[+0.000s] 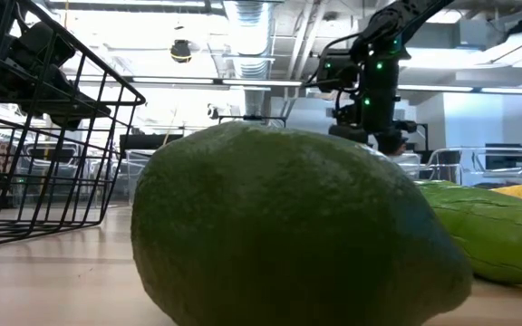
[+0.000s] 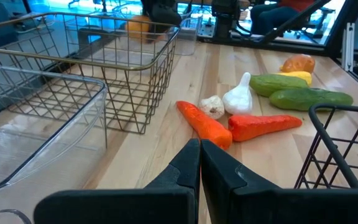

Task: Sort produce into baskets
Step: Put the top yellow mango into the middle right transparent bin, then put the top orange carrot into the top wire basket

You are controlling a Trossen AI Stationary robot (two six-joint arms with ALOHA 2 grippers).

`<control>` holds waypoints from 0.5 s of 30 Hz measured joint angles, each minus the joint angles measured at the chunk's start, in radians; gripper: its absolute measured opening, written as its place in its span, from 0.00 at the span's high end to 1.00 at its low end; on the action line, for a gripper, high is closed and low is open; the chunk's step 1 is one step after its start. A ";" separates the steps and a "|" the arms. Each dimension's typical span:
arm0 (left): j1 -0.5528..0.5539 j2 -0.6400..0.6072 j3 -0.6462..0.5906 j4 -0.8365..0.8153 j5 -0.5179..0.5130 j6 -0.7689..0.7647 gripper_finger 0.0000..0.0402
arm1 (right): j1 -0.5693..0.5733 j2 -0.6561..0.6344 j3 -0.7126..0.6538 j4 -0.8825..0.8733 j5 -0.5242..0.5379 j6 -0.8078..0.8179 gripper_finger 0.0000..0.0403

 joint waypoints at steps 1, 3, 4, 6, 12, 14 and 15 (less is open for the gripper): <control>0.000 0.000 0.000 0.000 0.000 0.000 1.00 | 0.000 0.000 0.000 -0.001 0.000 -0.007 0.15; 0.000 0.000 0.000 0.000 0.000 0.000 1.00 | -0.004 -0.003 0.000 0.000 0.008 -0.012 0.12; 0.000 0.000 0.000 0.000 0.000 0.000 1.00 | -0.005 -0.003 0.000 0.000 0.012 -0.012 0.11; 0.000 0.000 0.000 0.000 0.000 0.000 1.00 | -0.007 -0.003 0.000 0.000 0.029 -0.014 0.08; 0.000 0.000 -0.001 0.019 -0.002 0.000 1.00 | -0.013 -0.005 0.001 -0.006 0.027 -0.079 0.07; 0.000 0.000 -0.004 0.075 -0.005 0.000 1.00 | -0.013 -0.009 0.017 -0.031 0.024 -0.095 0.07; 0.000 0.000 -0.004 0.117 -0.005 0.000 1.00 | -0.013 -0.011 0.030 -0.041 0.026 -0.095 0.07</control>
